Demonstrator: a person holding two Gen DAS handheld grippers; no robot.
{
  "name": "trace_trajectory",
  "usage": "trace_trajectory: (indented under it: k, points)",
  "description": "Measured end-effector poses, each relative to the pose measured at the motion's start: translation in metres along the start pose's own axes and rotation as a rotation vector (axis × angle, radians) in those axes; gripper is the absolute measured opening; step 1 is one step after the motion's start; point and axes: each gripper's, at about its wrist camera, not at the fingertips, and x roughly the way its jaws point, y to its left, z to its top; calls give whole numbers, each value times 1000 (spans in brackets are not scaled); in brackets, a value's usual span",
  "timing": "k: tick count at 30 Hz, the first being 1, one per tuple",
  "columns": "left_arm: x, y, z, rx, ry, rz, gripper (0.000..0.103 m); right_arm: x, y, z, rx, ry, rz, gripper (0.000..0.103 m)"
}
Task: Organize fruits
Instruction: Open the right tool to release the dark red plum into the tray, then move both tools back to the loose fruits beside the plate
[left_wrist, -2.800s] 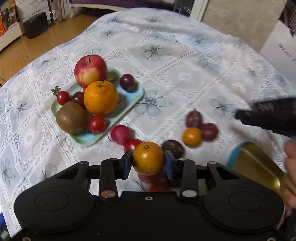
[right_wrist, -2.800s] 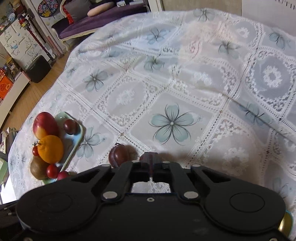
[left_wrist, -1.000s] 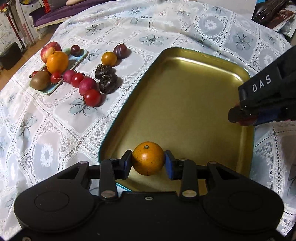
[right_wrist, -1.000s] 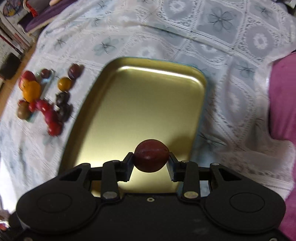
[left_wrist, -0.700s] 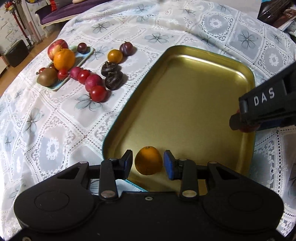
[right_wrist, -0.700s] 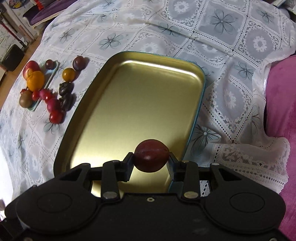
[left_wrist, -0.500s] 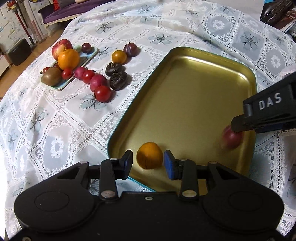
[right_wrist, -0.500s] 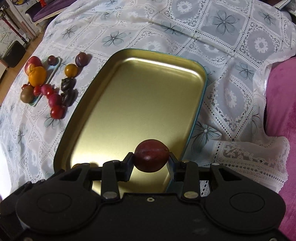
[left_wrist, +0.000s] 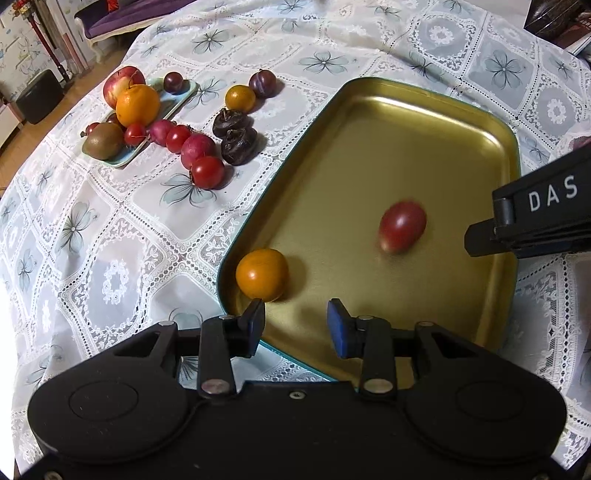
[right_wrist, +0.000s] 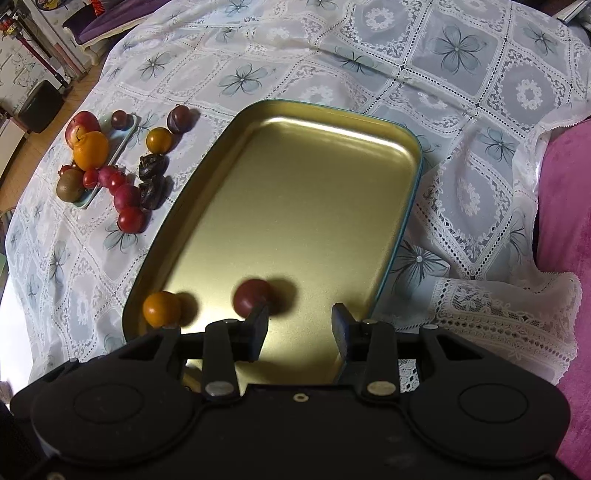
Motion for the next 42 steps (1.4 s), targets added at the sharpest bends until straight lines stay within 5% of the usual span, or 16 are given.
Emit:
trace_trajectory:
  k: [25,42]
  points:
    - [10,39,37,-8,40,11,46,22,12,13,5,45,-8,39]
    - [33,148,130,-136,19,32,46,30,75,114,-22,8,18,41]
